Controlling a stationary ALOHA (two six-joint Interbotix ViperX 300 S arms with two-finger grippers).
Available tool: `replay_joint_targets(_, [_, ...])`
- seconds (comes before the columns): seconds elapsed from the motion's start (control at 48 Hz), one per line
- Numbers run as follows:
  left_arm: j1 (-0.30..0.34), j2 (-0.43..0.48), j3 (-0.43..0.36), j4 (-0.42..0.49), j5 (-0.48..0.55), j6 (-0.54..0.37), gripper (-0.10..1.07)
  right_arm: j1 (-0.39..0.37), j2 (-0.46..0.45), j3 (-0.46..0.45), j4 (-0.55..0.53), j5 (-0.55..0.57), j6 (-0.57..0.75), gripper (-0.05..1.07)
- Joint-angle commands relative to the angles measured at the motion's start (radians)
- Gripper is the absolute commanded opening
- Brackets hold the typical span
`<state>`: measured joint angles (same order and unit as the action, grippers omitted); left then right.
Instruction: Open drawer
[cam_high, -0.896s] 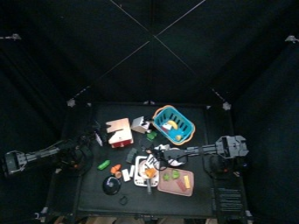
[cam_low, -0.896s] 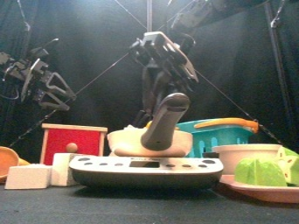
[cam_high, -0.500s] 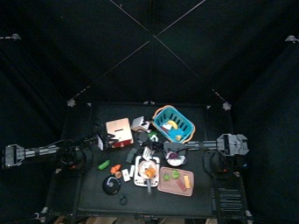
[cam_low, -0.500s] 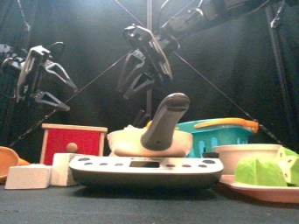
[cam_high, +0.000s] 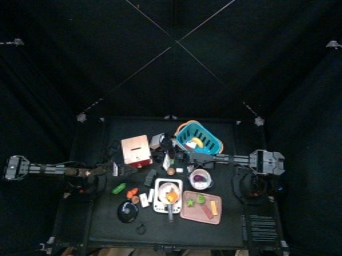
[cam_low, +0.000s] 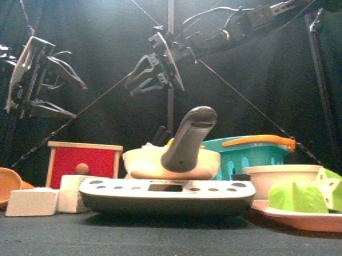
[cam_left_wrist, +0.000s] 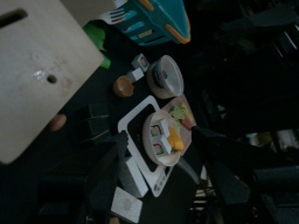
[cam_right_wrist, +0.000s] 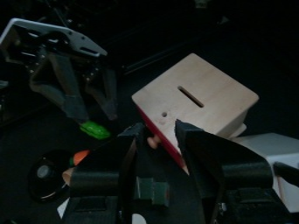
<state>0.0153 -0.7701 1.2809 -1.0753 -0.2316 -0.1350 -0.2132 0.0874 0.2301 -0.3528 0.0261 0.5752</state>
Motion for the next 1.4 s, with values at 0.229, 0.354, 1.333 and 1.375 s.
replay_joint_targets(0.229, [-0.114,0.147,-0.011,-0.210,-0.245,0.003,0.94,-0.060,0.054,-0.061,-0.049,-0.003,0.008,0.74])
replay_joint_targets(0.354, [-0.146,0.207,-0.014,-0.267,-0.321,0.003,0.94,-0.077,0.107,-0.110,-0.046,-0.003,0.006,0.69])
replay_joint_targets(1.333, [-0.169,0.502,-0.126,-0.433,-0.446,0.002,0.86,-0.095,0.442,-0.476,-0.054,0.160,-0.002,0.07])
replay_joint_targets(1.375, [-0.167,0.511,-0.129,-0.433,-0.446,0.002,0.86,-0.097,0.449,-0.485,-0.054,0.170,-0.002,0.07])
